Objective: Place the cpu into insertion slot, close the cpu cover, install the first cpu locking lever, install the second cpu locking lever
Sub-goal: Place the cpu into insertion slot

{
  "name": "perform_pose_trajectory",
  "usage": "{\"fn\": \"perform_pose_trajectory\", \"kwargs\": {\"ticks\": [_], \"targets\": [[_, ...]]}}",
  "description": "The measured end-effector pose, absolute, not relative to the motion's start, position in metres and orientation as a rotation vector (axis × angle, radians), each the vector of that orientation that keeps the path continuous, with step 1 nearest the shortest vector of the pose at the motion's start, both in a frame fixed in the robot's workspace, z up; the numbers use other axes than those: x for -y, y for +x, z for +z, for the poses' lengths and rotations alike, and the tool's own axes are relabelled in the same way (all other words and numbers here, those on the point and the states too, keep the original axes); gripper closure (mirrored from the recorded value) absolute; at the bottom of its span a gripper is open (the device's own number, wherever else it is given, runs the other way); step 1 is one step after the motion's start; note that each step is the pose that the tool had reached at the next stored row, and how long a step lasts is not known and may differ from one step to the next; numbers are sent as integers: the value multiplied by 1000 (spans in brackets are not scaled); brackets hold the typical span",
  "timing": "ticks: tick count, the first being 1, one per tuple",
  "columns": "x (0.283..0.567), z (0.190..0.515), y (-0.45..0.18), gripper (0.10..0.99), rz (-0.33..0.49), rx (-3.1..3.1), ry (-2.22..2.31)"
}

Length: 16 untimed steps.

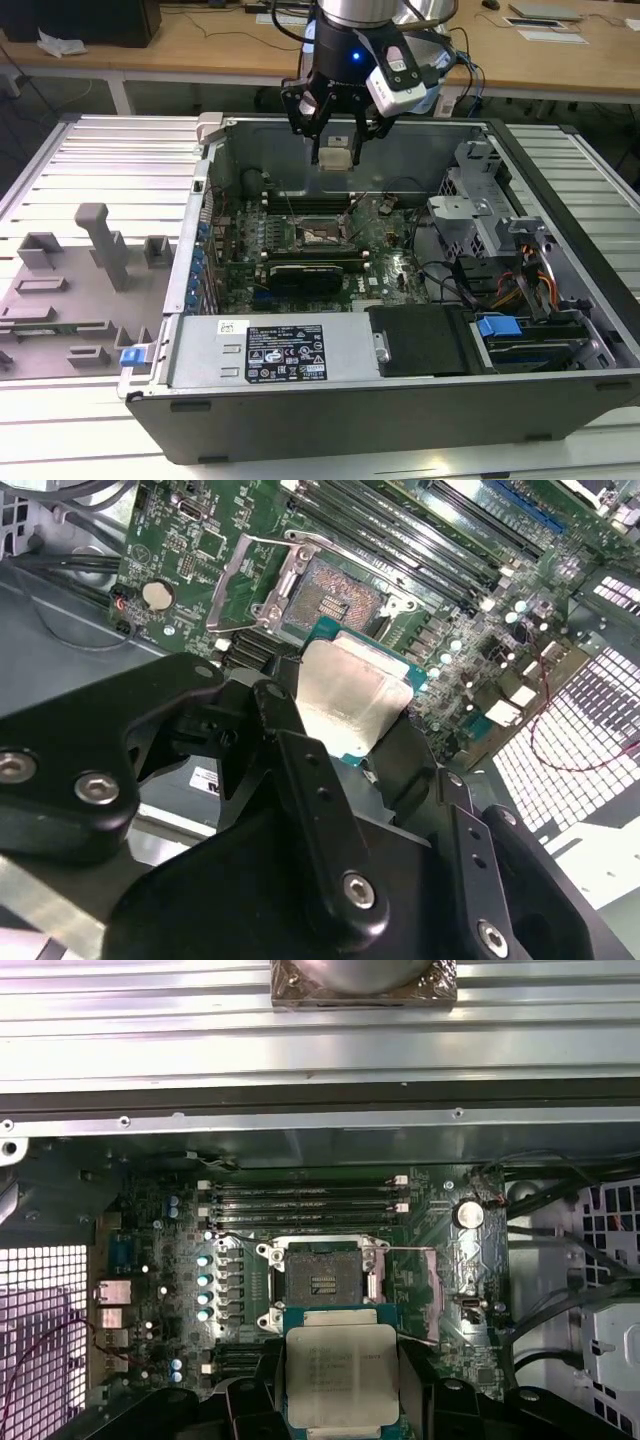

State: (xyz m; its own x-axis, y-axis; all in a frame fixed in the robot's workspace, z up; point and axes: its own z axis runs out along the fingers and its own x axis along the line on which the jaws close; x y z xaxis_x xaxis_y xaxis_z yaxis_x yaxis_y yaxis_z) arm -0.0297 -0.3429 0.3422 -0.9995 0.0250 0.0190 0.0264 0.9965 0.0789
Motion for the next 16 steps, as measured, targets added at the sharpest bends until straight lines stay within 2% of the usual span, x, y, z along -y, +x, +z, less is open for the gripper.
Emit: {"fn": "perform_pose_trajectory", "kwargs": {"ticks": [16], "targets": [[343,319,-30,545,-120,3123,-40]]}}
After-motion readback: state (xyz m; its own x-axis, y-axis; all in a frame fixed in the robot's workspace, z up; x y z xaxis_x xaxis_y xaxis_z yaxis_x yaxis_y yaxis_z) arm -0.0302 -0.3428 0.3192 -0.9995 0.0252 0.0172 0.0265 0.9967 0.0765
